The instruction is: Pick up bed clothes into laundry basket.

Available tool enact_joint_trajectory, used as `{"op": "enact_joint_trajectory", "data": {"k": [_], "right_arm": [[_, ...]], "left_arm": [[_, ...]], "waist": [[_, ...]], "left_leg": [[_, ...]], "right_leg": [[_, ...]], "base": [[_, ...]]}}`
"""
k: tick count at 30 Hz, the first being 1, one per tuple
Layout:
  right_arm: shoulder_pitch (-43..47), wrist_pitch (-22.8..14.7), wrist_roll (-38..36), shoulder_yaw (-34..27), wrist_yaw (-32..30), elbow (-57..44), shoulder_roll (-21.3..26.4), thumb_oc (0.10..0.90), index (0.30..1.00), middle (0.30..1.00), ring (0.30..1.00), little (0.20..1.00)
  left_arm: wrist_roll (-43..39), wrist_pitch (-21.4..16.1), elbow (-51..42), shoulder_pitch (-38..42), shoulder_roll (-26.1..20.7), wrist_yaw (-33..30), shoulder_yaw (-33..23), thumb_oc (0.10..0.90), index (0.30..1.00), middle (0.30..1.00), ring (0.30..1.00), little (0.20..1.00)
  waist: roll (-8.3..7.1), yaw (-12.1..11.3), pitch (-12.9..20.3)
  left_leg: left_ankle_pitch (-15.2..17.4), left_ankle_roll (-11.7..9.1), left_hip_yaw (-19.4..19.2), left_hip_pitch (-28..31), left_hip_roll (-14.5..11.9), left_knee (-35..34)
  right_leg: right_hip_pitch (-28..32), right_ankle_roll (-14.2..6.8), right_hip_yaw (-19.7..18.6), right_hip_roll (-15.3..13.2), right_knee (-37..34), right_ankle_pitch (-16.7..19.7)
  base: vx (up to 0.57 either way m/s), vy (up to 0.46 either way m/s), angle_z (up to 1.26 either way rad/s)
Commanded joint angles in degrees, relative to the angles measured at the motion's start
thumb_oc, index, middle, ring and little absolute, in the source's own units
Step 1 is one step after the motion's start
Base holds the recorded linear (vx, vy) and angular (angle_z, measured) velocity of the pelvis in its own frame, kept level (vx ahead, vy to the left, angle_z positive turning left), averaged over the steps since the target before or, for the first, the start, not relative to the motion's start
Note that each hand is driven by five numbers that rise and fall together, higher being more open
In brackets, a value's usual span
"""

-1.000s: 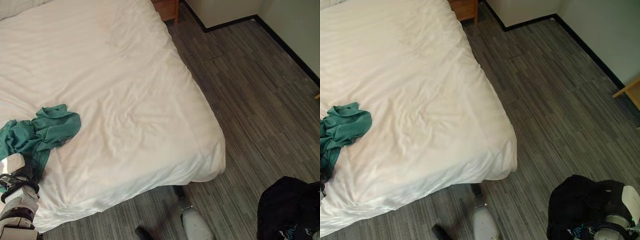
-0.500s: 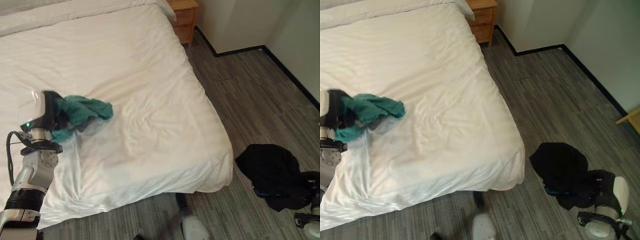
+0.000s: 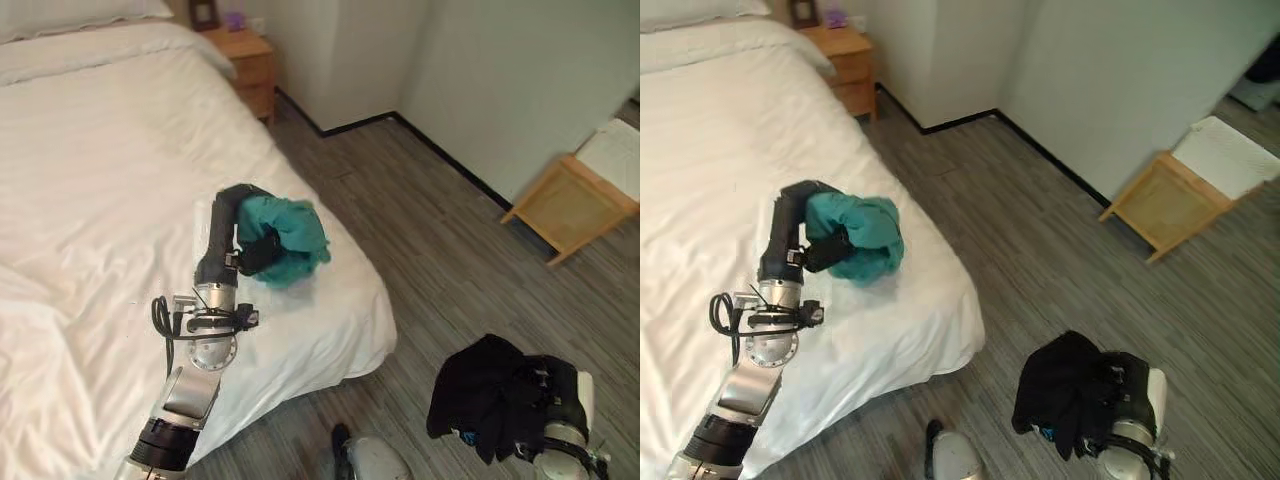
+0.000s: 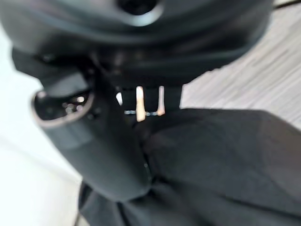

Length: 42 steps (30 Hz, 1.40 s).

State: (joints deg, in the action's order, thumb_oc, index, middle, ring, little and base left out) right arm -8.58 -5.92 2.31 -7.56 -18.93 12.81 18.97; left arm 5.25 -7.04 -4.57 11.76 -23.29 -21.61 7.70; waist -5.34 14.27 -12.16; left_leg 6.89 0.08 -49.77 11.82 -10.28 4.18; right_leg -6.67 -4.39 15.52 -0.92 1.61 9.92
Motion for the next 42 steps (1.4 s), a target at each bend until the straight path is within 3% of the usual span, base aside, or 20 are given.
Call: {"op": "enact_joint_trajectory", "data": {"k": [1,3,5,9,11,12,13,15,16,17,18,21,26,30,33,34,35,37,41,42], "right_arm": [[2.01,-6.49,2.28,-6.52,-4.17,-7.11,7.16,0.4,0.3,0.3,0.3,0.3],[4.21,-6.3,3.82,-3.02,-4.37,-7.93,7.79,0.4,0.3,0.3,0.3,0.3],[4.66,-6.13,4.99,-1.21,-4.26,-8.51,8.29,0.4,0.3,0.3,0.3,0.3],[3.29,-6.11,8.63,2.28,-3.52,-10.93,9.86,0.4,0.3,0.3,0.3,0.3],[2.24,-6.29,10.32,2.55,-4.17,-11.86,11.49,0.4,0.3,0.3,0.3,0.3],[3.0,-6.06,11.4,4.35,-5.37,-12.56,13.15,0.4,0.3,0.3,0.3,0.3],[3.05,-6.01,11.44,4.33,-5.44,-12.6,13.18,0.4,0.3,0.3,0.3,0.3],[3.57,-5.31,12.47,5.48,-4.34,-13.08,15.39,0.4,0.3,0.3,0.3,0.3],[3.8,-5.32,12.91,5.63,-3.99,-13.84,16.51,0.4,0.3,0.3,0.3,0.3],[3.8,-5.32,12.91,5.64,-3.98,-13.84,16.52,0.4,0.3,0.3,0.3,0.3],[4.7,-5.24,13.03,6.41,-3.57,-14.69,17.13,0.4,0.3,0.3,0.3,0.3],[6.11,-4.36,14.22,8.07,-2.16,-14.9,18.54,0.4,0.3,0.3,0.3,0.3],[8.93,-3.7,15.09,9.9,-2.09,-14.06,19.16,0.4,0.3,0.3,0.3,0.3],[11.3,-2.89,18.97,11.67,-2.89,-10.68,20.67,0.4,0.3,0.3,0.3,0.3],[10.33,-2.99,20.25,11.3,-3.62,-9.8,19.82,0.4,0.3,0.3,0.3,0.3],[10.54,-2.38,20.75,11.43,-3.87,-9.28,19.6,0.4,0.3,0.3,0.3,0.3],[11.84,-1.51,21.85,11.62,-3.59,-8.27,20.42,0.4,0.3,0.3,0.3,0.3],[12.75,-1.0,21.77,10.92,-4.14,-9.4,20.16,0.4,0.3,0.3,0.3,0.3],[12.51,-0.51,23.12,8.84,-5.59,-11.49,20.29,0.4,0.3,0.3,0.3,0.3],[11.84,-0.48,23.16,7.27,-6.36,-12.87,19.77,0.4,0.3,0.3,0.3,0.3]], "left_arm": [[-1.04,-5.91,-7.39,5.12,-0.41,0.34,3.47,0.4,0.3,0.3,0.3,0.3],[-2.49,-5.64,-7.37,4.23,0.07,1.2,5.79,0.4,0.3,0.3,0.3,0.3],[-2.68,-5.32,-6.86,3.67,0.17,1.09,6.59,0.4,0.3,0.3,0.3,0.3],[0.05,-4.09,-1.92,1.94,1.4,2.03,9.27,0.4,0.3,0.3,0.3,0.3],[-0.48,-4.08,-0.5,1.46,1.86,2.82,10.19,0.4,0.3,0.3,0.3,0.3],[-4.23,-4.16,0.32,0.51,2.84,1.97,11.01,0.4,0.3,0.3,0.3,0.3],[-4.34,-4.18,0.32,0.61,2.84,1.99,10.98,0.4,0.3,0.3,0.3,0.3],[-7.65,-4.84,0.38,-1.77,3.22,1.93,9.68,0.4,0.3,0.3,0.3,0.3],[-10.22,-5.46,0.34,-3.16,3.59,2.82,9.63,0.4,0.3,0.3,0.3,0.3],[-10.22,-5.46,0.34,-3.17,3.59,2.82,9.63,0.4,0.3,0.3,0.3,0.3],[-12.25,-5.21,0.52,-4.46,4.24,3.44,9.99,0.4,0.3,0.3,0.3,0.3],[-17.66,-5.17,-0.16,-8.87,6.29,7.6,12.21,0.4,0.3,0.3,0.3,0.3],[-23.19,-5.02,0.46,-9.25,6.72,11.36,15.11,0.4,0.3,0.3,0.3,0.3],[-23.9,-4.96,1.74,-7.84,7.84,12.33,16.97,0.4,0.3,0.3,0.3,0.3],[-22.79,-4.23,2.85,-6.42,7.69,11.74,17.62,0.4,0.3,0.3,0.3,0.3],[-22.26,-3.91,3.32,-5.62,7.34,11.36,17.6,0.4,0.3,0.3,0.3,0.3],[-20.49,-3.48,3.81,-3.29,6.23,10.39,18.37,0.4,0.3,0.3,0.3,0.3],[-16.9,-3.06,3.7,-0.57,5.42,8.24,18.03,0.4,0.3,0.3,0.3,0.3],[-12.76,-2.9,4.52,4.77,5.53,5.97,17.85,0.4,0.3,0.3,0.3,0.3],[-10.53,-3.2,3.67,5.08,5.42,5.15,16.46,0.4,0.3,0.3,0.3,0.3]], "waist": [[1.63,-0.94,7.54],[2.02,-4.12,8.55],[2.2,-5.36,8.65],[4.56,-6.79,7.95],[4.99,-7.16,6.65],[5.77,-8.7,3.19],[6.02,-8.53,3.02],[5.14,-10.39,1.12],[4.12,-11.12,0.32],[4.2,-11.0,0.42],[2.73,-12.45,-0.93],[3.72,-14.27,-3.72],[5.61,-16.68,-4.54],[6.92,-18.58,-1.52],[4.76,-18.24,0.28],[4.3,-18.14,0.47],[4.61,-16.19,-0.76],[6.66,-14.0,-1.83],[8.85,-10.47,-3.21],[8.23,-8.85,-2.49]], "left_leg": [[-7.72,-2.94,2.91,-3.0,-2.45,-8.86],[-10.9,-4.47,-2.28,-3.12,-4.64,-8.23],[-12.64,-5.59,-4.0,-3.31,-5.96,-7.79],[-18.48,-10.53,-6.93,-2.8,-12.43,-5.1],[-21.2,-13.51,-6.17,-4.3,-17.77,0.33],[-26.22,-15.08,3.48,-6.54,-21.43,9.97],[-26.16,-15.08,3.91,-6.94,-22.03,10.58],[-23.06,-13.33,22.92,-10.23,-19.43,25.08],[-20.49,-10.03,30.84,-13.07,-16.57,35.24],[-20.43,-10.04,31.03,-13.35,-16.65,35.4],[-15.54,-6.82,43.55,-19.01,-7.71,51.34],[-7.16,-4.67,52.16,-32.52,9.69,73.28],[-7.02,-4.11,45.85,-37.6,8.06,53.54],[-9.74,-1.53,42.18,-25.06,10.12,4.28],[-8.02,0.3,41.84,-22.13,11.88,3.03],[-7.0,1.21,40.99,-20.94,12.14,2.93],[-5.95,2.12,40.87,-15.99,11.97,0.17],[-6.13,2.41,40.93,-11.02,10.27,-4.16],[-4.57,1.87,41.12,-4.02,9.22,-8.25],[-1.88,0.79,41.2,-0.6,9.94,-9.01]], "right_leg": [[13.11,-7.83,7.39,-18.6,10.87,-4.27],[17.63,-9.32,14.09,-21.59,5.66,-0.41],[19.25,-9.57,15.14,-21.17,2.54,-0.8],[19.6,-6.65,14.49,-15.65,-3.03,-11.07],[20.11,-4.6,12.85,-11.88,-5.61,-14.03],[20.37,-1.84,10.26,-9.27,-5.54,-16.8],[20.41,-1.62,10.44,-8.9,-5.43,-16.97],[19.15,1.14,6.4,-7.69,-3.71,-18.07],[17.27,2.84,4.2,-8.0,-3.23,-16.92],[17.18,2.85,4.3,-7.93,-3.22,-16.93],[16.14,4.2,-1.12,-7.89,-3.13,-16.05],[17.76,4.62,-9.6,-4.02,-4.22,-15.27],[20.4,4.72,-12.85,-1.98,-5.03,-17.34],[25.03,1.89,-13.27,-0.96,-5.22,-22.34],[24.51,0.19,-12.31,-2.12,2.04,-22.9],[21.9,-1.94,-12.01,-2.67,7.64,-20.81],[13.65,-7.19,-13.0,-3.7,24.24,-13.61],[6.66,-9.01,-12.59,-3.7,36.0,-9.58],[-2.28,-5.84,-9.23,-6.22,37.69,-12.66],[-5.0,-4.0,-8.29,-4.73,24.43,-15.32]], "base": [[-0.28,-0.25,-1.72],[-0.28,-0.295,-1.4],[-0.23,-0.321,-1.48],[-0.16,-0.447,-1.32],[-0.1,-0.58,-1.11],[-0.06,-0.268,-0.98],[-0.04,-0.385,-1.23],[-0.06,-0.376,-1.31],[-0.13,-0.308,-1.27],[-0.12,-0.352,-1.95],[0.0,-0.267,-1.63],[0.07,-0.2,-1.09],[0.22,-0.011,-0.85],[0.51,0.139,-0.68],[0.48,0.03,-0.51],[0.62,0.051,-0.81],[0.57,0.072,-0.81],[0.45,0.071,-0.08],[0.47,-0.04,0.52],[0.62,-0.194,0.54]]}}
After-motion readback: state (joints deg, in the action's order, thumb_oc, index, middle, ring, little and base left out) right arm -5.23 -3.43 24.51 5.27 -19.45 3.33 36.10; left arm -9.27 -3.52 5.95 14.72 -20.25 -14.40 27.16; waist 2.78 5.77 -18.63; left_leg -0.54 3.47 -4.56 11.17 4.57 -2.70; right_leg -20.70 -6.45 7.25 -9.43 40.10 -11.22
